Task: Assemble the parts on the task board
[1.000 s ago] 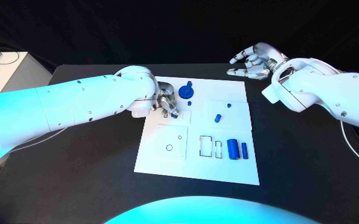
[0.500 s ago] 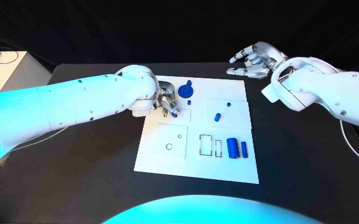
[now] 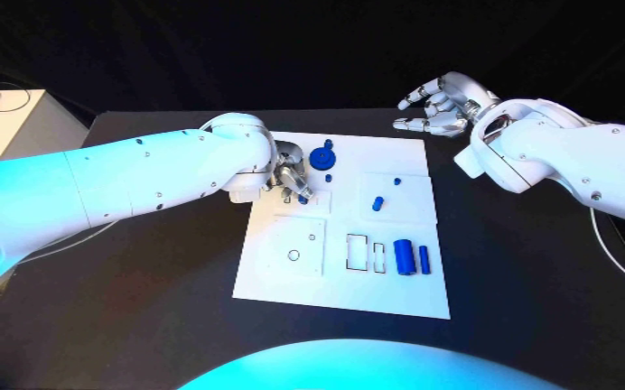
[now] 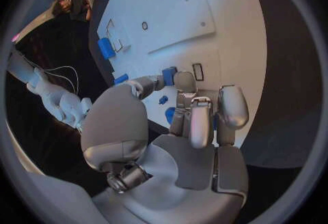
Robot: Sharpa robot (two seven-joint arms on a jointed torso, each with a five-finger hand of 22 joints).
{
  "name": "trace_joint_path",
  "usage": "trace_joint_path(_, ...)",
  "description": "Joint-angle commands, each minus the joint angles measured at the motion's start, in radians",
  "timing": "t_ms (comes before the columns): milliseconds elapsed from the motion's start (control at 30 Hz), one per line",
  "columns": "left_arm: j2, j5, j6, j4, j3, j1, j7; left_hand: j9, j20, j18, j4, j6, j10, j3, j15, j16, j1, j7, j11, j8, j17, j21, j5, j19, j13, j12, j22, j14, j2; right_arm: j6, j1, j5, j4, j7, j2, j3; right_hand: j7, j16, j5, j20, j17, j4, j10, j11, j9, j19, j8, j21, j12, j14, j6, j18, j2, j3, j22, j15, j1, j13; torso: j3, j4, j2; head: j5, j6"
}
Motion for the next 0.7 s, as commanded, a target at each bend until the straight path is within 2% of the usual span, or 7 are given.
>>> trace_joint_path(33, 0.006, -0.018, 0.036, -0.005, -0.014, -0.020, -0.010, 0.000, 0.000, -0.019, -0.111, 0.003, 0.004, 0.092, -0.008, 0.005, -0.019, -0.009, -0.005, -0.005, 0.156, -0.008, -0.007, 0.002, 0.004, 0.007, -0.002, 0.077, 0.002, 0.003, -0.001, -0.004, 0.001, 0.010, 0.000, 0.000, -0.002, -0.004, 0.006, -0.006, 0.148, -0.001, -0.008, 0.000, 0.001, 0.001, 0.005, -0.008, -0.007, 0.071, -0.005, 0.019, 0.002, 0.005, 0.166, -0.007, -0.010, 0.068, -0.0006, 0.0000, 0.000, 0.000, -0.002)
trace_joint_path(267, 0.006, -0.032, 0.038, -0.008, -0.015, -0.020, -0.010, -0.003, -0.001, -0.020, -0.083, 0.012, 0.004, 0.018, -0.010, 0.007, -0.028, -0.011, -0.007, -0.009, 0.160, -0.012, -0.011, 0.005, 0.011, 0.015, -0.003, 0.078, 0.008, 0.003, -0.001, -0.004, 0.002, 0.010, -0.001, 0.000, -0.002, -0.005, 0.006, -0.006, 0.146, -0.002, -0.008, 0.000, 0.001, 0.000, 0.005, -0.010, -0.007, 0.070, -0.005, 0.020, 0.002, 0.005, 0.165, -0.007, -0.010, 0.067, -0.0005, 0.0002, 0.000, -0.002, -0.003)
trace_joint_path(300, 0.007, -0.034, 0.039, -0.009, -0.015, -0.020, -0.010, -0.004, -0.002, -0.020, -0.069, 0.018, 0.004, -0.019, -0.010, 0.008, -0.034, -0.013, -0.007, -0.010, 0.161, -0.013, -0.015, 0.006, 0.014, 0.019, -0.003, 0.078, 0.009, 0.003, -0.001, -0.004, 0.002, 0.010, -0.001, 0.000, -0.002, -0.005, 0.006, -0.006, 0.146, -0.002, -0.008, 0.000, 0.001, 0.000, 0.005, -0.010, -0.007, 0.070, -0.005, 0.020, 0.002, 0.005, 0.165, -0.007, -0.010, 0.067, -0.0009, 0.0002, 0.000, -0.002, -0.003)
trace_joint_path(467, 0.007, -0.040, 0.041, -0.012, -0.015, -0.020, -0.010, -0.005, -0.003, -0.020, -0.056, 0.021, 0.003, -0.056, -0.011, 0.008, -0.031, -0.013, -0.008, -0.012, 0.161, -0.014, -0.017, 0.008, 0.017, 0.022, -0.002, 0.078, 0.014, 0.003, -0.001, -0.004, 0.003, 0.010, -0.002, 0.000, -0.002, -0.005, 0.006, -0.006, 0.146, -0.002, -0.008, 0.000, 0.001, 0.000, 0.005, -0.010, -0.007, 0.070, -0.005, 0.020, 0.002, 0.005, 0.165, -0.007, -0.010, 0.067, -0.0007, 0.0001, 0.000, -0.003, -0.003)
trace_joint_path(700, 0.008, -0.044, 0.042, -0.016, -0.016, -0.021, -0.010, -0.006, -0.004, -0.021, -0.023, 0.027, 0.003, -0.143, -0.011, 0.010, -0.025, -0.013, -0.008, -0.015, 0.165, -0.015, -0.026, 0.012, 0.024, 0.031, 0.000, 0.079, 0.019, 0.002, -0.001, -0.004, 0.004, 0.010, -0.003, 0.000, -0.002, -0.005, 0.006, -0.006, 0.146, -0.002, -0.008, 0.000, 0.001, 0.000, 0.005, -0.010, -0.007, 0.070, -0.005, 0.020, 0.002, 0.005, 0.165, -0.007, -0.010, 0.067, -0.0007, 0.0002, 0.000, -0.003, -0.002)
